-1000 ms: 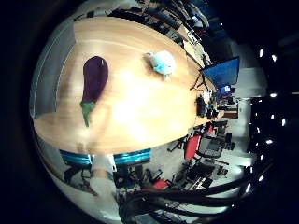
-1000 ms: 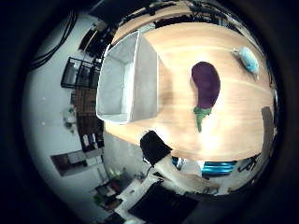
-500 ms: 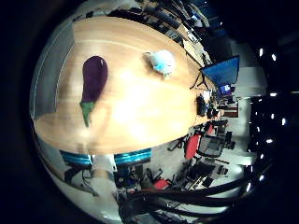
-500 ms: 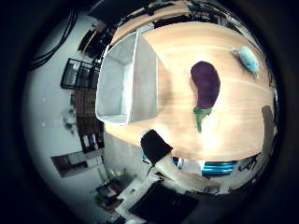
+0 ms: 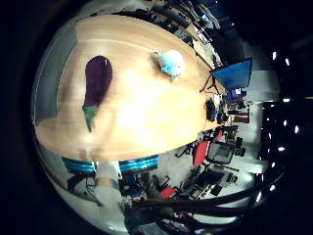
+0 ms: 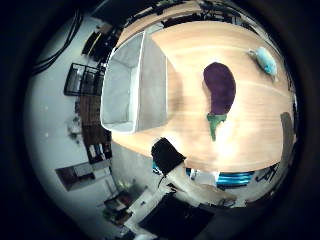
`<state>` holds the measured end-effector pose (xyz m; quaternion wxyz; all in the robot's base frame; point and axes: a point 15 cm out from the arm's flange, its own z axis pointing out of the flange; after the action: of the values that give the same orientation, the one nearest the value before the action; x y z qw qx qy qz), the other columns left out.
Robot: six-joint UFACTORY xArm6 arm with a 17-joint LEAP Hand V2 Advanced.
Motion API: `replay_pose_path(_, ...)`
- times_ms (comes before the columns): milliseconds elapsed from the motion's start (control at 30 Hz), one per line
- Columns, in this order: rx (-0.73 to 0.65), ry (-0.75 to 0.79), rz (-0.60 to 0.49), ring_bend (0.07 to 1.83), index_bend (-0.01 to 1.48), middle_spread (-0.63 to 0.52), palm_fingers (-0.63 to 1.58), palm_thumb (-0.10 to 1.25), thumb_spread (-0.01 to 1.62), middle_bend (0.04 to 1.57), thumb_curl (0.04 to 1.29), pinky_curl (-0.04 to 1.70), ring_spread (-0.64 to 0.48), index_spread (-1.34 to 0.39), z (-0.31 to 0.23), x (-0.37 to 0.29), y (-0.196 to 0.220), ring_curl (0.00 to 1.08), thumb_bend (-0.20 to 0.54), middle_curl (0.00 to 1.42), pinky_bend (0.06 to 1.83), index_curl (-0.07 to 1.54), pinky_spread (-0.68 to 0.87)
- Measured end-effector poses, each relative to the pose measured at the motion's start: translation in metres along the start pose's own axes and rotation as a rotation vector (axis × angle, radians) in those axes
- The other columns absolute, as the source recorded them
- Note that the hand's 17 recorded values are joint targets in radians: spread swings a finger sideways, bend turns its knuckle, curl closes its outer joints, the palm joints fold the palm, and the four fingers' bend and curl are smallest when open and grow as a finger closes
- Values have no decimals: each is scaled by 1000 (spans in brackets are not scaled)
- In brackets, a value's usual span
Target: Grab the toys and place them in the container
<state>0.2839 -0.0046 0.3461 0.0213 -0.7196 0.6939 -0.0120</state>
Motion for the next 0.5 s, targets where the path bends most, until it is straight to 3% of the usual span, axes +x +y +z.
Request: replay_pose_path(500,-61,-2,30,399,156,-117,283,245,1022,200,280,262,-12,-459,40,9,-28,244,-24,353,504,273,436)
